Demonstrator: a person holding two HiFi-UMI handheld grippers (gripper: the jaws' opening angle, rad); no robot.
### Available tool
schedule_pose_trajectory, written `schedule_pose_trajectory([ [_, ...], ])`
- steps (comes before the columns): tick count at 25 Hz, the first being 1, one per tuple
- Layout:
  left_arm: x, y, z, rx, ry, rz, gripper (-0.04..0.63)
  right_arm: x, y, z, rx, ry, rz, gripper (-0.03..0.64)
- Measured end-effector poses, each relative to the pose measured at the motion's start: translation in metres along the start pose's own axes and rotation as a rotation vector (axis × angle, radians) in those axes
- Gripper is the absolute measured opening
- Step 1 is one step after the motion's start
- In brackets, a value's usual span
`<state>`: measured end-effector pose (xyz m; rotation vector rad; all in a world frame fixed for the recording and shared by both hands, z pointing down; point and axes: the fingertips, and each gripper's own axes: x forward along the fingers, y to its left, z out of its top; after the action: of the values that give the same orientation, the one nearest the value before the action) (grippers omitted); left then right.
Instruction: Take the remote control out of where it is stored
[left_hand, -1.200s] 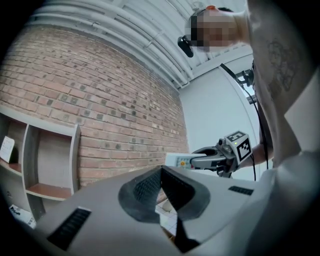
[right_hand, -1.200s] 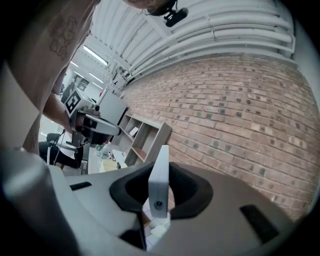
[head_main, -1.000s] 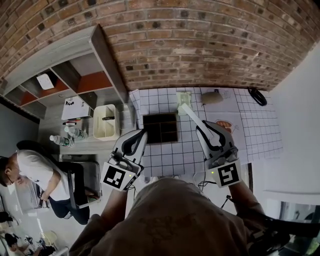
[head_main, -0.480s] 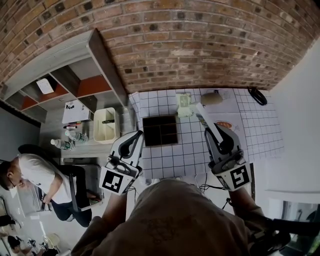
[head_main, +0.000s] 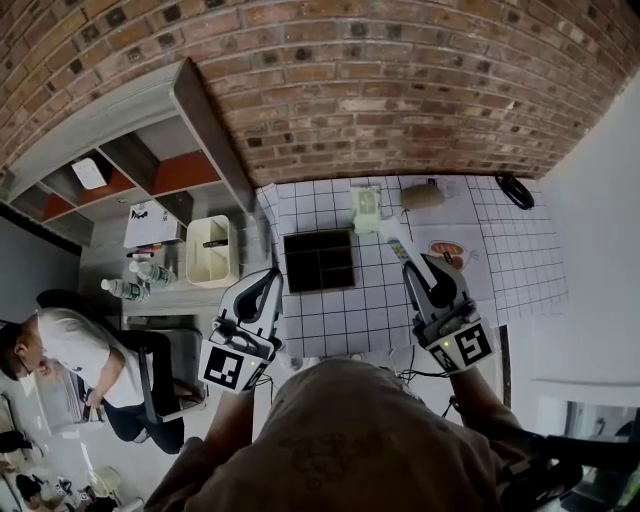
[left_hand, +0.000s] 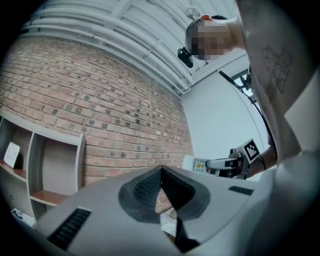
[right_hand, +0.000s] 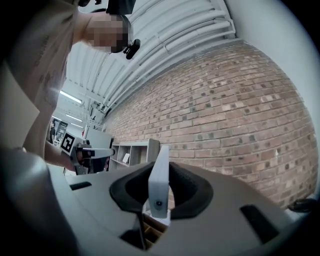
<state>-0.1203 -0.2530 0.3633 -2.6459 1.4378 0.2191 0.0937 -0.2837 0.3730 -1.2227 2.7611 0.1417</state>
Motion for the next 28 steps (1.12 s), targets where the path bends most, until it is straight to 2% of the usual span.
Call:
schedule_pose_trajectory([
  [5,-0.004,0.002,0.000,-0.008,-0.008,0.023,0.005,0.002,0.005,-0.007,0.029,0.004,0.012,0.084],
  [14,-0.007,-0.003,-0.010,-0.025,0.017,0.014,0.005,0.006,0.012,-0.007,0.018,-0.002,0.035,0.084],
  [28,-0.018,0.008,-0.011,-0.005,0.031,0.034,0.005,0.007,0.017,-0.011,0.011,0.016,0.031,0.084],
])
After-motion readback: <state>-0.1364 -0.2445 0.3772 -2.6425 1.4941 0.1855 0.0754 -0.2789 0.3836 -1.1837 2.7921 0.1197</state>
